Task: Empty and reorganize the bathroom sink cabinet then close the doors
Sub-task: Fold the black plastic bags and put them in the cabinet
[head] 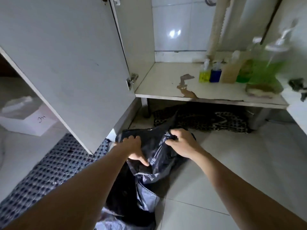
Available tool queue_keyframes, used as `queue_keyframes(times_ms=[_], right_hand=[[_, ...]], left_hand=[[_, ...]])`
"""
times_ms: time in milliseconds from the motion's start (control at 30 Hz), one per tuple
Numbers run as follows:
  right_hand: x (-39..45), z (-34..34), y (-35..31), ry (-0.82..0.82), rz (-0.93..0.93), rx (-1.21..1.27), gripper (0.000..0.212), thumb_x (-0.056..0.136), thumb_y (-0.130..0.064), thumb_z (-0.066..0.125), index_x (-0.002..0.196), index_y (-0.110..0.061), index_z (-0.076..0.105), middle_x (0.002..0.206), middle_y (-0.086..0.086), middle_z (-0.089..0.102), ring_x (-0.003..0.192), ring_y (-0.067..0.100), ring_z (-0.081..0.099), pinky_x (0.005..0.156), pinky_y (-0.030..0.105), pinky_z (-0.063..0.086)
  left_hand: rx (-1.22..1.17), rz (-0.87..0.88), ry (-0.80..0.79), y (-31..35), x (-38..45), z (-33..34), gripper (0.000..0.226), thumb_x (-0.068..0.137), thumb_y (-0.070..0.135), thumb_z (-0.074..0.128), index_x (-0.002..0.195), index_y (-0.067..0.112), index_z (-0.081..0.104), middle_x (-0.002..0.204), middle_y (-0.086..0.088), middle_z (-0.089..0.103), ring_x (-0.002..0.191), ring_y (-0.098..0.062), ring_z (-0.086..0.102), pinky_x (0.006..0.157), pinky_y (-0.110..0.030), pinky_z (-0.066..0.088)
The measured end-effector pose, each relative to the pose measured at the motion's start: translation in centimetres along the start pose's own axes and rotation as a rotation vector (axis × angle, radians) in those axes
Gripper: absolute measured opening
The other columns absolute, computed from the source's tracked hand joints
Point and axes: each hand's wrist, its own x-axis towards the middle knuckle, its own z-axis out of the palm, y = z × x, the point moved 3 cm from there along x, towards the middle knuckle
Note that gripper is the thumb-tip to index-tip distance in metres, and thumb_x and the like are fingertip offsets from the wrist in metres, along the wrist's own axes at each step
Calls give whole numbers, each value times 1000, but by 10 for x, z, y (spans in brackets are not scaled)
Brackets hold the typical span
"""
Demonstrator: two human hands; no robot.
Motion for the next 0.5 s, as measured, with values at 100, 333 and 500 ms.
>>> queue_keyframes(times_ms=[100,333,500], right_hand=[[1,-36,-38,105,-112,79,13,85,-18,60,84,-6,65,85,7,68,79,22,62,69,28,44],[-30,-123,-102,173,-157,252,6,82,-17,63,82,-15,69,85,4,70,88,27,64,82,38,49],[-51,-172,-142,222,-118,189,14,88,-16,62,82,-2,62,68,4,56,60,13,50,53,22,36]], left_hand=[[-182,98,74,10,-16,-25,145,25,85,69,145,18,23,145,-12,40,130,-34,41,105,-49,40],[-495,217,557,57,-47,-58,87,41,64,68,115,20,57,111,-4,61,109,-30,58,88,-51,51],[-648,91,742,70,-98,-81,40,77,26,60,117,23,55,125,-1,50,123,-27,47,104,-64,31]])
